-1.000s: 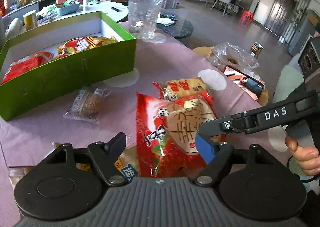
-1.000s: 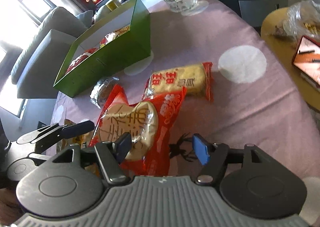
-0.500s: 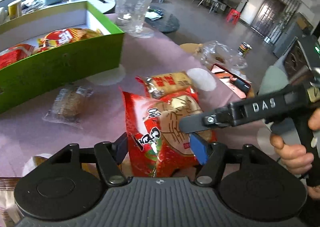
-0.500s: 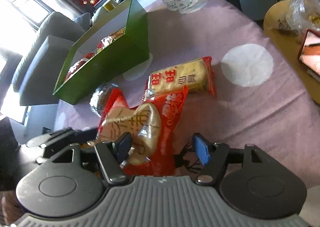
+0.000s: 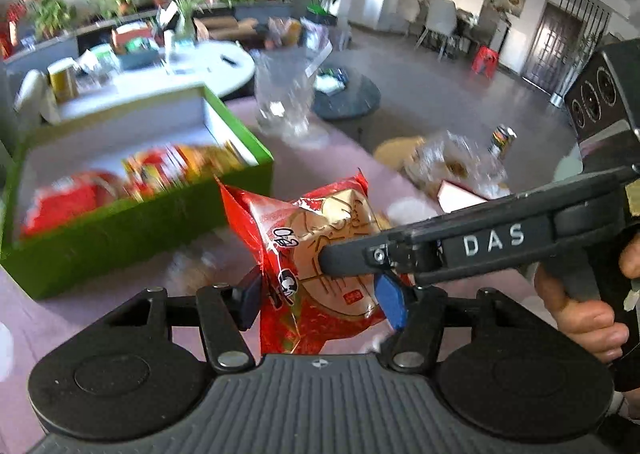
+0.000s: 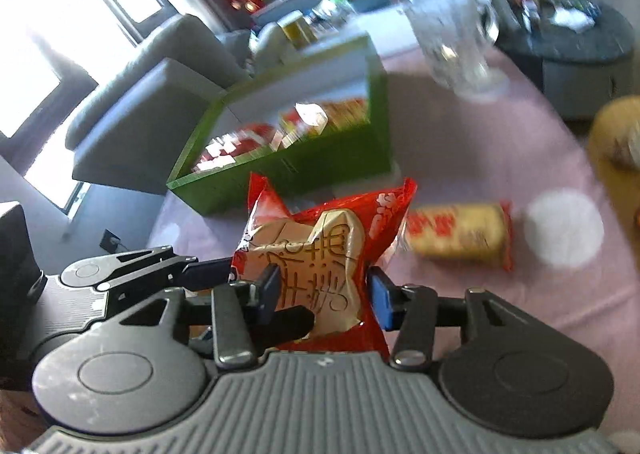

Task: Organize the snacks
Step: 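Lift the red cake bag with both grippers and carry it over the box, then lower the cake bag into the box and open both grippers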

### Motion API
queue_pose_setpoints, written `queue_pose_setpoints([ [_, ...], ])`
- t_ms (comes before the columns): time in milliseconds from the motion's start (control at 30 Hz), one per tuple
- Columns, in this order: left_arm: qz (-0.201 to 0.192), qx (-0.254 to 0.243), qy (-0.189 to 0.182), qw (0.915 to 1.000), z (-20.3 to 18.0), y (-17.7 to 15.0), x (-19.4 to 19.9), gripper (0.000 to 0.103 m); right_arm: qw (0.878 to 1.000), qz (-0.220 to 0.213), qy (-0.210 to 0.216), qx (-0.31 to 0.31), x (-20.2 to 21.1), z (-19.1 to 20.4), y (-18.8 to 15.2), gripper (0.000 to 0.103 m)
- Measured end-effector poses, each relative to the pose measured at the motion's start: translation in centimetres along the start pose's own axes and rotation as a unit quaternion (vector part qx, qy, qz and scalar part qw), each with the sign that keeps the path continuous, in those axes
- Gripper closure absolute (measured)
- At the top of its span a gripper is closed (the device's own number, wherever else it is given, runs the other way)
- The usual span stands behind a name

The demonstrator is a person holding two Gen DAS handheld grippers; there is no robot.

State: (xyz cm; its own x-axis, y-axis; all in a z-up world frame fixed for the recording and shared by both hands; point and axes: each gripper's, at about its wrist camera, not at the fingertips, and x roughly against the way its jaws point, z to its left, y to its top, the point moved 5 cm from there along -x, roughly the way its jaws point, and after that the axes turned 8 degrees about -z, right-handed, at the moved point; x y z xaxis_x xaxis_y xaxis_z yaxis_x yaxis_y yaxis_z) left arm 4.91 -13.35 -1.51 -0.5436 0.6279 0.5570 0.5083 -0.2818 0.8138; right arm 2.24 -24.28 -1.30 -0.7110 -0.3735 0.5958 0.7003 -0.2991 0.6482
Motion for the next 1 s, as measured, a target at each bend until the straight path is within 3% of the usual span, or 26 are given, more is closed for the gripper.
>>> queue_pose_setpoints([
  [167,-0.028,0.000,0.033,0.9991,2.0,3.3,0.3,0.048,0.999,-0.040,0.018,0.032,-0.8,2.1,4.2,0.046],
  [400,-0.059,0.021,0.070,0.9956,5.7,7.5,-1.6,0.048,0.996,-0.035,0.060,0.061,-4.3,3.7,9.4,0.046],
  [633,-0.042,0.018,0.098,0.9941,9.3,10.2,-5.9,0.048,0.995,-0.043,0.050,0.071,-8.0,3.3,12.7,0.046],
  [1000,-0.026,0.045,0.099,0.9938,13.5,11.0,-11.5,0.048,0.996,-0.055,0.025,0.073,-12.8,1.3,15.2,0.046],
])
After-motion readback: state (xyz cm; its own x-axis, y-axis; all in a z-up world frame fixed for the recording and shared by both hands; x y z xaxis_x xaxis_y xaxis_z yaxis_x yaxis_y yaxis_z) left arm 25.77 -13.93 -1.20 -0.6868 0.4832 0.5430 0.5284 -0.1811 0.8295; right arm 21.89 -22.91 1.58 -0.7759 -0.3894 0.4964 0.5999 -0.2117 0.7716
